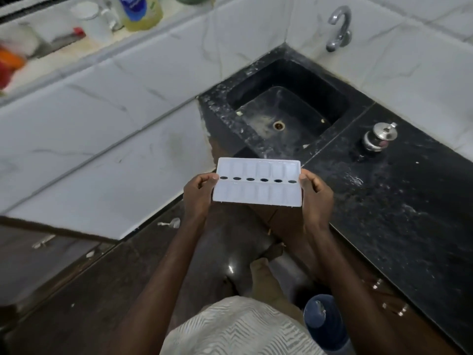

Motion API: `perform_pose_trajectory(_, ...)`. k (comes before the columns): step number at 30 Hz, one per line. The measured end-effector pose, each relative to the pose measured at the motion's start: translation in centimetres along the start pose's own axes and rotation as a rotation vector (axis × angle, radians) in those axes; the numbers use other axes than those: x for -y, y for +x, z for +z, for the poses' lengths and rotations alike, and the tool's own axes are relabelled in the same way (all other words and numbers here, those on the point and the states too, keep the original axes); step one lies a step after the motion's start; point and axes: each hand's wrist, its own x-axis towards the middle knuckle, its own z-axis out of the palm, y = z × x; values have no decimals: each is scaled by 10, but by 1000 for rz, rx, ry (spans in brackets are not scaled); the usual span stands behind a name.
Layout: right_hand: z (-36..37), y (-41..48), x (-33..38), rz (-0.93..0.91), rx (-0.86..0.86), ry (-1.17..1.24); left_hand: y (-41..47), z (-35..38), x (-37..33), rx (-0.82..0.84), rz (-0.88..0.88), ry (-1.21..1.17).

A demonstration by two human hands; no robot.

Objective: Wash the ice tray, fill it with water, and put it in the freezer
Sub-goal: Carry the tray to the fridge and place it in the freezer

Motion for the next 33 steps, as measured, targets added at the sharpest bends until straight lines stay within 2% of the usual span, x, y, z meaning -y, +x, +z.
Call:
perform_pose_trajectory(9, 85, -43, 3, 5, 292, -74, -45, -97, 27, -258, -68, -282)
perform_pose_trajectory(17, 158, -88, 5, -84, 613, -153, -89, -156, 50, -629, -113, -486)
perform_pose_trajectory(26, 236, -145, -3, -131, 1017, -220, -153, -196, 86, -1038, -180, -575)
perform_pose_trajectory(30, 264, -178, -11, -142, 1224, -279, -188, -199, 103, -1191, -219, -622)
perform_pose_trajectory(33, 279, -206, -16, -164, 1391, -319, -209, -196, 115, -1369, -244, -674)
